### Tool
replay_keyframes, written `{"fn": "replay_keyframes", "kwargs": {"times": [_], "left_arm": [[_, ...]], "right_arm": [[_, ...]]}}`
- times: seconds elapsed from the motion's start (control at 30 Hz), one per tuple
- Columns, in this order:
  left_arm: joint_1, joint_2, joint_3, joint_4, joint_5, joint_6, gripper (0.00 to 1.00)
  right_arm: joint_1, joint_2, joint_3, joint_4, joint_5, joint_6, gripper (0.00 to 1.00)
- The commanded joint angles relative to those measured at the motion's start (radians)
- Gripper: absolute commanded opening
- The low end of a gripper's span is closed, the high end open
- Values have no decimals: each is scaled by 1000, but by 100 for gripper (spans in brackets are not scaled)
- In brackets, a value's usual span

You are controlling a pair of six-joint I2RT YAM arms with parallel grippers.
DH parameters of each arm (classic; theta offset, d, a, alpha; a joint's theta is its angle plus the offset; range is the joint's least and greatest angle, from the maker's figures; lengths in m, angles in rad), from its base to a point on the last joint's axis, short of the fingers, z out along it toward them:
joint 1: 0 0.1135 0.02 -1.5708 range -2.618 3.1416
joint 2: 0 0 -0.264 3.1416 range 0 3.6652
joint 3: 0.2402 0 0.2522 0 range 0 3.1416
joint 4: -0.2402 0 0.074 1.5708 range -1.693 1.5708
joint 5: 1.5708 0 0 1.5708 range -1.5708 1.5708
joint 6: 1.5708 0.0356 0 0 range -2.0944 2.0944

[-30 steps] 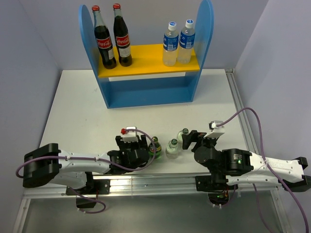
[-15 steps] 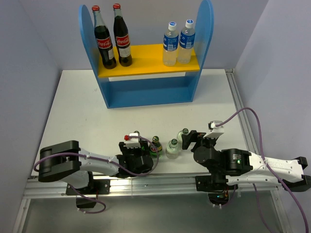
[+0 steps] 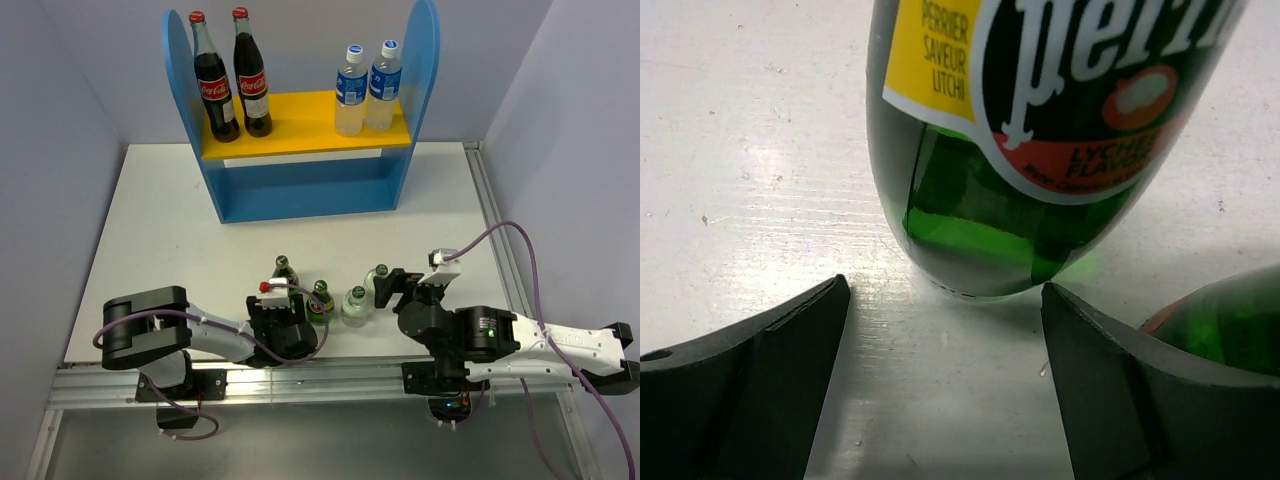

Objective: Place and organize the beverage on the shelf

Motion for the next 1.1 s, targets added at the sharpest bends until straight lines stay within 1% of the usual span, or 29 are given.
{"fn": "replay_keyframes", "kwargs": {"times": [0.0, 0.13, 0.2, 0.23, 0.3, 0.33, 0.43, 0.47, 0.5, 0.77, 1.07], "left_arm": [[7, -20, -14, 19, -24, -11, 84], [8, -106, -87, 168, -18, 120, 86], [10, -134, -106, 203, -27, 149, 87], [11, -156, -130, 264, -30, 198, 87], [24, -177, -157, 324, -18, 247, 87], [30, -187, -163, 378, -15, 294, 86], [54, -194, -175, 450, -5, 371, 86], [60, -192, -180, 512, 2, 399, 85], [68, -190, -181, 533, 16, 423, 85], [169, -92, -171, 746, 105, 568, 83], [240, 35, -134, 881, 165, 623, 78]], "right_arm": [[8, 5, -14, 27, 33, 3, 93], [8, 3, -17, 34, 34, 1, 93], [8, 3, -17, 32, 34, 1, 93], [6, 3, -17, 32, 34, 1, 93], [8, 2, -17, 34, 34, 0, 93], [8, 2, -18, 35, 36, 0, 93], [6, 0, -18, 35, 37, 0, 93], [8, 0, -20, 34, 36, 1, 93], [6, 0, -18, 34, 37, 1, 93], [8, -1, -20, 31, 39, 4, 93], [6, -5, -24, 43, 37, -3, 93]]}}
